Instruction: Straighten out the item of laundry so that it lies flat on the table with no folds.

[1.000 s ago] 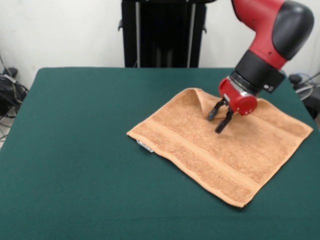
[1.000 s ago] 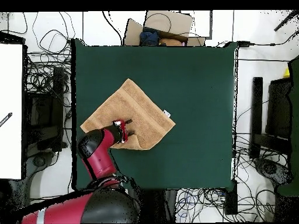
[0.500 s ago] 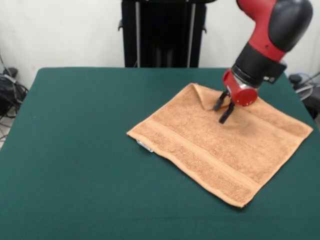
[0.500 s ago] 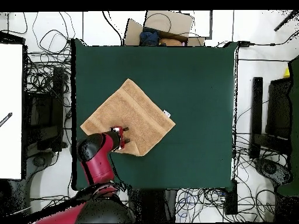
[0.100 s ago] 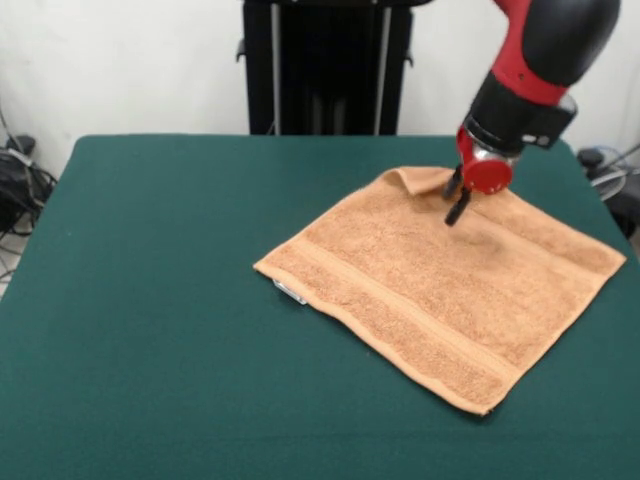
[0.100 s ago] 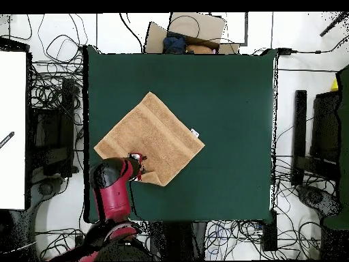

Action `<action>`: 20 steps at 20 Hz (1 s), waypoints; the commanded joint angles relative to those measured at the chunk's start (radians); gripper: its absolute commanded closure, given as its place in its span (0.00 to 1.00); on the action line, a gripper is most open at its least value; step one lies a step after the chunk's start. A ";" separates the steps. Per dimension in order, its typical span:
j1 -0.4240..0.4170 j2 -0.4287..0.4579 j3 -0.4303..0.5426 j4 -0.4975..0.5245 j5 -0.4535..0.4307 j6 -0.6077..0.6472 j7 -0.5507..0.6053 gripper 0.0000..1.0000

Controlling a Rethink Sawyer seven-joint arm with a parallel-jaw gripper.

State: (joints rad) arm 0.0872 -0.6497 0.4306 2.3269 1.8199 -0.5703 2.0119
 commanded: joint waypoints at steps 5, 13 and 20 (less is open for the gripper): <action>-0.067 -0.112 0.247 0.114 0.243 0.063 0.063 0.00; -0.063 -0.116 0.258 0.117 0.261 0.015 0.046 0.00; 0.001 -0.072 0.110 0.055 0.054 -0.025 0.115 0.00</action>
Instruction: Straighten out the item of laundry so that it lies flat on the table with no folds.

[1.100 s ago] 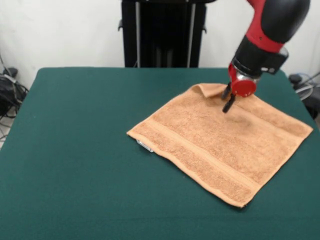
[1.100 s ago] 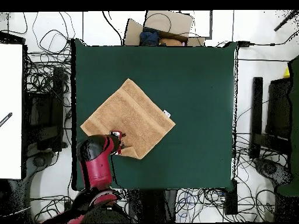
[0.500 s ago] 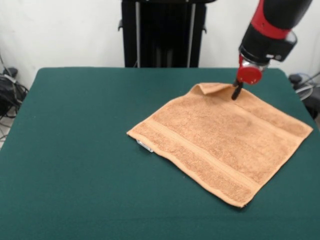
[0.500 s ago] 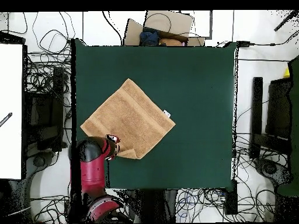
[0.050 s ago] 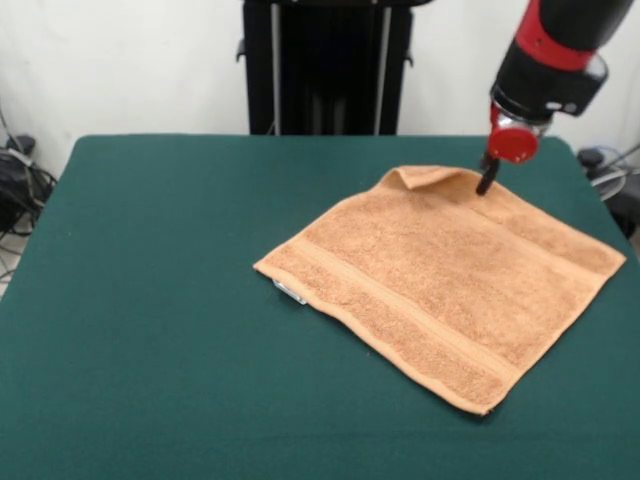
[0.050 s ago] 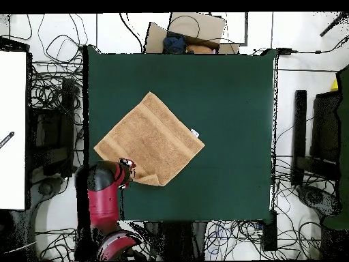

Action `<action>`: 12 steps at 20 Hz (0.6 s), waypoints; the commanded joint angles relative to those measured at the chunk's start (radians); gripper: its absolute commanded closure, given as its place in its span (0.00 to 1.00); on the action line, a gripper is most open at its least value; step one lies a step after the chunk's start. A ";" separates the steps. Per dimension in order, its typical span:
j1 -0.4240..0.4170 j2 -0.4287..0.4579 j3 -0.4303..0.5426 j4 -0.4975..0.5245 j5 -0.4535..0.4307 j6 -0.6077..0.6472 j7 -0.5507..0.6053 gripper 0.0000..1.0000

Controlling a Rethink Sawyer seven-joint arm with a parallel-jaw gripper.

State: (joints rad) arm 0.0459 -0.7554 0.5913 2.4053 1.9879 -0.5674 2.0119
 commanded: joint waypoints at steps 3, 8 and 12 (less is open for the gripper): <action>0.086 0.079 -0.146 -0.092 -0.263 -0.096 0.203 0.00; 0.108 0.102 -0.177 -0.152 -0.286 -0.124 0.216 0.00; 0.114 0.094 -0.188 -0.169 -0.282 -0.125 0.205 0.00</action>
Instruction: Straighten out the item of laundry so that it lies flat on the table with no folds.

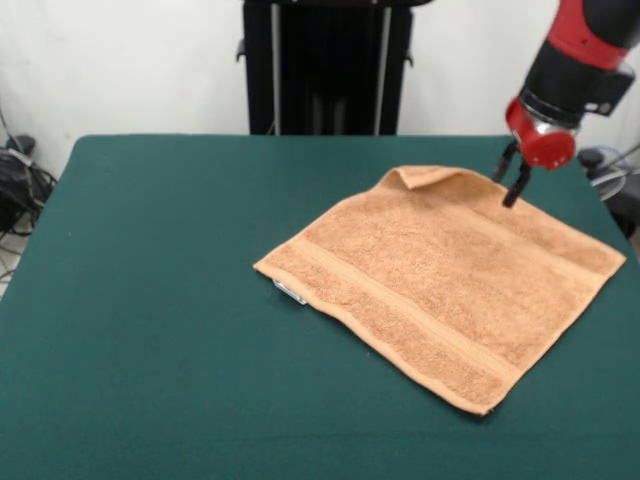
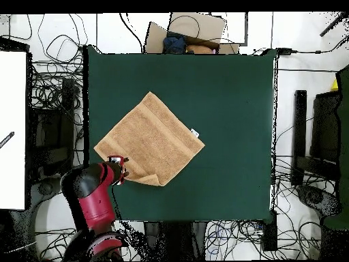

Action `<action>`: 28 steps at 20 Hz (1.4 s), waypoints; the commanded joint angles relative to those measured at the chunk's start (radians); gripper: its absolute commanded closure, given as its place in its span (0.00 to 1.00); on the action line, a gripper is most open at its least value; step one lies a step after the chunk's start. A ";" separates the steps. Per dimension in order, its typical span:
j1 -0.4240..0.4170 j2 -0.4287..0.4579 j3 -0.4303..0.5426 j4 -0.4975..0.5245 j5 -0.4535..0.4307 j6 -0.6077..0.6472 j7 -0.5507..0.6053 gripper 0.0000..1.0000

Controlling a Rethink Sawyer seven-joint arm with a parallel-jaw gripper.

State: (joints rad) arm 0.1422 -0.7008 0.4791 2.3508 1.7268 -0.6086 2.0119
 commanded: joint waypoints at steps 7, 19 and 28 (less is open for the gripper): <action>0.031 0.046 -0.136 -0.126 -0.103 -0.082 0.213 0.00; 0.064 0.182 -0.283 -0.130 -0.438 -0.062 0.453 0.00; 0.052 0.142 -0.349 0.026 -0.664 -0.057 0.609 0.00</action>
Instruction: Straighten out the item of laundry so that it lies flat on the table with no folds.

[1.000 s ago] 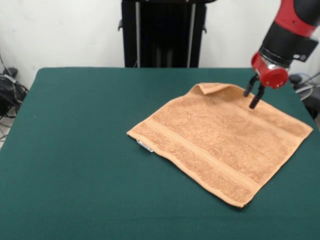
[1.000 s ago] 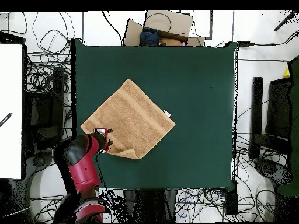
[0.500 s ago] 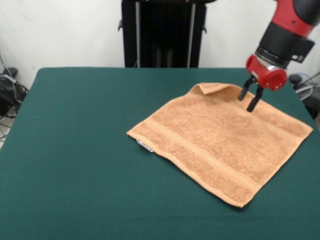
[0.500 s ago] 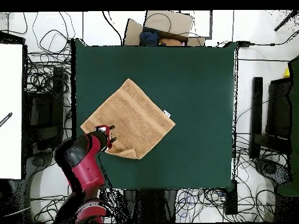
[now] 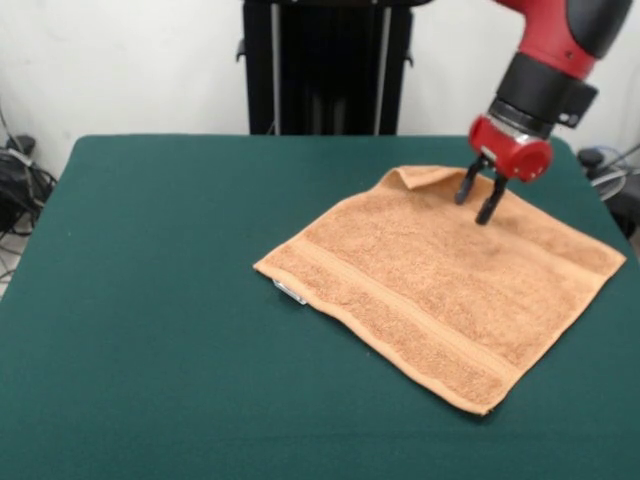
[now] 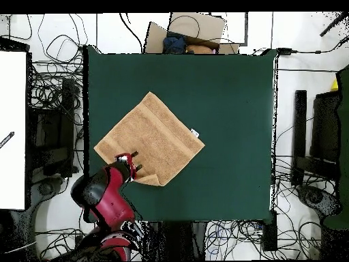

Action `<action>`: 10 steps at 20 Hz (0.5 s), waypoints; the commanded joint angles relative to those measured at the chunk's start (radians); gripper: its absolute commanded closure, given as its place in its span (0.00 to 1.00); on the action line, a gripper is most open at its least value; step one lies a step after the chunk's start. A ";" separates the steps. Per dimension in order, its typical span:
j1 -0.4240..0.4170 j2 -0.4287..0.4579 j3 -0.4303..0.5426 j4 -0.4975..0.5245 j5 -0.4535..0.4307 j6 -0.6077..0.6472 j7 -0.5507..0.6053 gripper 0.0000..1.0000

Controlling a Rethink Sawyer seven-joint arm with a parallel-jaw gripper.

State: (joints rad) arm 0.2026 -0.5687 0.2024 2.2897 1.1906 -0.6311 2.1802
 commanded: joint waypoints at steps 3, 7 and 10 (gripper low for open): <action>-0.015 -0.005 -0.086 0.124 -0.182 -0.023 0.476 0.00; -0.022 -0.026 -0.113 0.164 -0.242 -0.009 0.499 0.00; -0.029 -0.042 -0.133 0.193 -0.285 -0.001 0.517 0.00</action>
State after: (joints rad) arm 0.1980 -0.5823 0.1191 2.4173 0.9702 -0.6311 2.4088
